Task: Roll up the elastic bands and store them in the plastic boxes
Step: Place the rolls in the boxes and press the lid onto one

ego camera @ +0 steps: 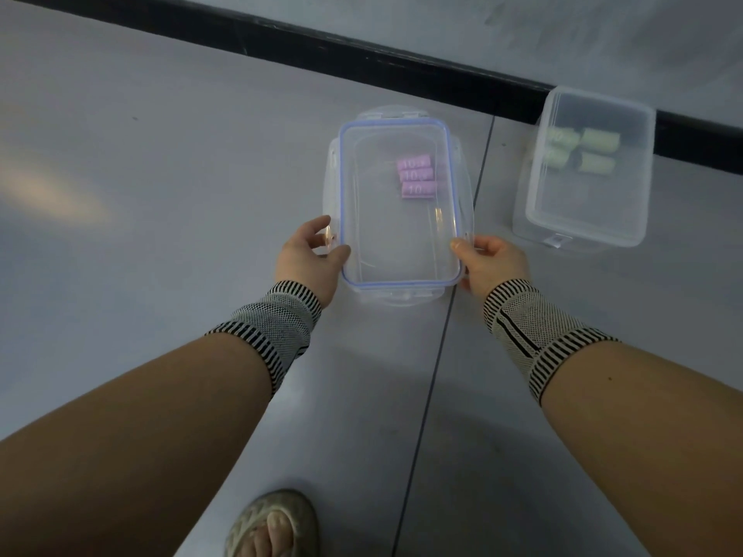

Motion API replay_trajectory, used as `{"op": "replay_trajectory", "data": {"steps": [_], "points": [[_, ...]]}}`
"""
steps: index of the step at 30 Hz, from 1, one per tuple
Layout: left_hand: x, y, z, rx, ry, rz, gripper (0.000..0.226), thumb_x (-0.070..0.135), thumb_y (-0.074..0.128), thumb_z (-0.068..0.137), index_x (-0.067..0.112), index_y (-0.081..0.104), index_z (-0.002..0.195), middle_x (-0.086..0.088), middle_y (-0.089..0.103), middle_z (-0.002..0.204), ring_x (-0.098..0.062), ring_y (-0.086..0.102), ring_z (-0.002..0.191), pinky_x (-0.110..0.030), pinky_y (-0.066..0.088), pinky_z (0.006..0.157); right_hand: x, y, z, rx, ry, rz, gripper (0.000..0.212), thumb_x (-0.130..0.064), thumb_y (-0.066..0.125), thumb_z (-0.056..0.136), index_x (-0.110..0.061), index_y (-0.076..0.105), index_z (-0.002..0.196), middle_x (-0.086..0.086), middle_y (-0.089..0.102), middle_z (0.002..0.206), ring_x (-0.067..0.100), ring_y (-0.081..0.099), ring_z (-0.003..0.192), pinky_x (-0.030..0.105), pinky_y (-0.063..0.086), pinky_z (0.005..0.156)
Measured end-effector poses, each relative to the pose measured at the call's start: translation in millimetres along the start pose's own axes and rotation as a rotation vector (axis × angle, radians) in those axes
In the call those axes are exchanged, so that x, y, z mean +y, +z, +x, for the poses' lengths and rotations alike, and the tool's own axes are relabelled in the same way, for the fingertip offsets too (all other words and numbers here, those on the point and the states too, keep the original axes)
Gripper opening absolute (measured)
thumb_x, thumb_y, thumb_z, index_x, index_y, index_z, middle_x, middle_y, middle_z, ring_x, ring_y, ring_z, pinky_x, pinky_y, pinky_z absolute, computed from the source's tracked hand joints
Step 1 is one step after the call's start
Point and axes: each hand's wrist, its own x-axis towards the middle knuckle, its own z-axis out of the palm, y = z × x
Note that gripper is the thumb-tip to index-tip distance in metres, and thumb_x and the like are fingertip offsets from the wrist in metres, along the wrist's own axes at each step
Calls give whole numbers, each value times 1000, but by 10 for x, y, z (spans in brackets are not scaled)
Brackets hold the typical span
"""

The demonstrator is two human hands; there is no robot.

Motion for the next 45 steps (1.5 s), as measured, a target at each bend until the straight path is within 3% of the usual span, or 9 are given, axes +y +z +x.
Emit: {"op": "replay_trajectory", "data": {"steps": [5, 8, 11, 13, 18, 26, 33, 37, 45], "points": [[-49, 28, 0, 2, -47, -109, 46, 17, 68, 83, 27, 55, 126, -2, 61, 106, -19, 60, 79, -38, 54, 86, 20, 24, -14, 24, -40, -8, 35, -32, 68, 85, -9, 63, 111, 5, 67, 98, 22, 65, 91, 40, 55, 86], [-75, 35, -13, -5, -63, -122, 47, 21, 65, 85, 30, 53, 129, 0, 64, 97, -16, 57, 74, -34, 54, 83, 30, 47, -45, 57, -118, -89, 36, -32, 62, 90, -7, 60, 116, 0, 61, 93, 15, 58, 85, 24, 45, 77], [-103, 47, -61, -17, -72, -113, 47, 26, 61, 88, 32, 49, 134, -6, 61, 83, -16, 53, 68, -27, 53, 74, 61, 55, -66, 64, -165, -116, 38, -34, 57, 92, -9, 57, 121, -2, 58, 95, 14, 57, 87, 22, 42, 76], [-105, 49, -67, -12, -82, -119, 48, 27, 61, 89, 31, 48, 134, -12, 65, 86, -17, 55, 70, -30, 55, 78, 78, 58, -63, 53, -162, -91, 37, -33, 57, 93, -8, 59, 119, 2, 62, 97, 12, 56, 85, 19, 42, 73], [-99, 47, -80, 8, -83, -139, 47, 26, 63, 87, 29, 50, 132, -16, 69, 94, -17, 58, 73, -36, 55, 84, 112, 62, -36, 52, -116, -11, 29, -36, 63, 88, -9, 65, 100, 7, 67, 90, 24, 64, 85, 46, 55, 83], [-112, 87, -98, 79, -80, -101, 48, 27, 67, 85, 17, 53, 130, 8, 62, 81, -1, 57, 70, -12, 43, 64, 113, 1, -42, 61, -173, -82, 27, -29, 62, 90, -4, 61, 99, 5, 62, 88, 18, 58, 81, 30, 50, 77], [-134, 66, -100, 65, -124, -145, 46, 23, 70, 83, 18, 54, 125, 5, 64, 82, -9, 60, 70, -22, 48, 68, 115, -33, -92, 48, -172, -117, 24, -29, 63, 89, -7, 61, 98, 3, 62, 87, 15, 57, 78, 23, 44, 72], [-148, 49, -70, 33, -131, -134, 46, 24, 70, 82, 18, 55, 124, -1, 68, 91, -17, 64, 78, -31, 54, 78, 119, -21, -73, 30, -138, -107, 23, -29, 65, 88, -8, 61, 98, 6, 65, 90, 19, 61, 81, 31, 52, 79], [-171, 73, -33, 18, -149, -226, 43, 16, 70, 81, 18, 54, 121, 4, 64, 79, -17, 62, 75, -40, 55, 86, 131, -38, -11, -6, -80, -78, 22, -31, 67, 85, -11, 63, 94, 9, 69, 91, 27, 67, 86, 46, 55, 85]]}}
